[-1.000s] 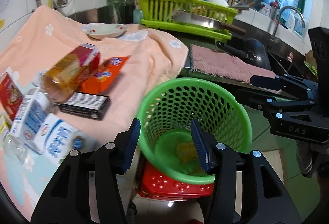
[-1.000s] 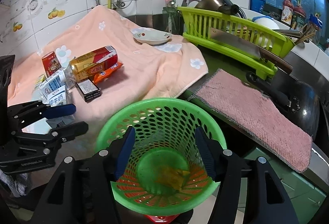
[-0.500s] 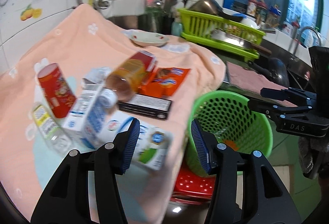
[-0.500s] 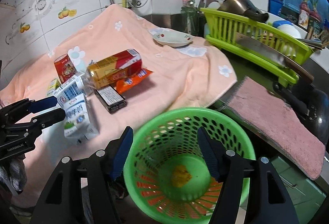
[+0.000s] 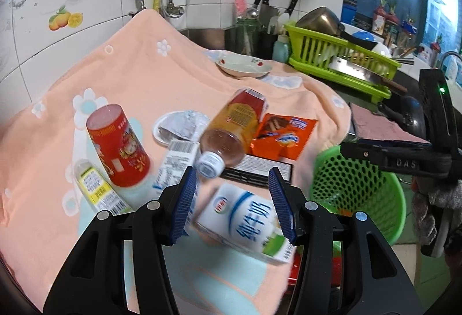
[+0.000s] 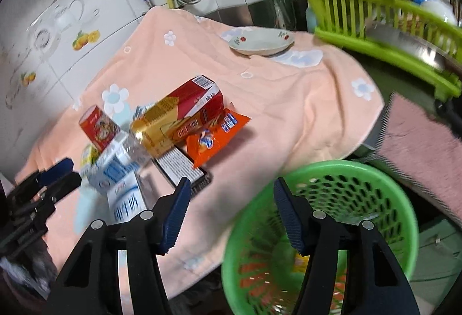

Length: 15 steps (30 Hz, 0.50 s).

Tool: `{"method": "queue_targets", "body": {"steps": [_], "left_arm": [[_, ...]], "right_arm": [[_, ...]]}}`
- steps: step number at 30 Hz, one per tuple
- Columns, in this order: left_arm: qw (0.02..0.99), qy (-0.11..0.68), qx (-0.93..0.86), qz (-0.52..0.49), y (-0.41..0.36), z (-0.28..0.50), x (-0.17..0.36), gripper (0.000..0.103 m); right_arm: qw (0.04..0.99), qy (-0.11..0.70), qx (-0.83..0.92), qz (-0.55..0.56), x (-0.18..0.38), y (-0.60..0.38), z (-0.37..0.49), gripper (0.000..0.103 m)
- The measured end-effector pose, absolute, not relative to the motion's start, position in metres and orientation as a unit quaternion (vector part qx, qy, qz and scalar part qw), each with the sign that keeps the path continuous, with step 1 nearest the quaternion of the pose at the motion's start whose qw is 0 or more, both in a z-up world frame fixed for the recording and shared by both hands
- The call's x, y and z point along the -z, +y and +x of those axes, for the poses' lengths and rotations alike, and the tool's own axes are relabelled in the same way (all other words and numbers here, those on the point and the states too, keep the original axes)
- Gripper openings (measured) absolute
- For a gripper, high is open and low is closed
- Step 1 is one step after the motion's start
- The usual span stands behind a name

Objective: Collect trash
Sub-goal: 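Grasp the orange Oreo wrapper with the right tool while the left tool grasps the red-gold bottle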

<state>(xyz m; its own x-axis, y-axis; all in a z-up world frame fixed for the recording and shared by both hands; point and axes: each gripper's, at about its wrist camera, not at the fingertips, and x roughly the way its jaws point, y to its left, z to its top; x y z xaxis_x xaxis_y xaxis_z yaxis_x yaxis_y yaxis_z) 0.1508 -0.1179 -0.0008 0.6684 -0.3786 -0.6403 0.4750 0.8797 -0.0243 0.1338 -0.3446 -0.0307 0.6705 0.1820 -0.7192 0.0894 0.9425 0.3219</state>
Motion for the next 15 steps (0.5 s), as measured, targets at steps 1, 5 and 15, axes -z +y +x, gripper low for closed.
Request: {"method": "queue_targets", "body": {"steps": [1,5,15], "left_arm": [[0.910,0.334,0.233,0.075,-0.119,0.157,0.000,0.052],[0.908,0.338,0.234,0.082,-0.121,0.172,-0.001,0.052],[0.900,0.350,0.238,0.104,-0.137,0.207,0.002,0.064]], "right_arm": [[0.895,0.407,-0.029,0.181,0.033,-0.346,0.141,0.055],[0.883,0.413,-0.033,0.221,0.042,-0.350,0.166,0.052],[0.862,0.426,-0.031,0.272,0.065,-0.355,0.211,0.046]]}}
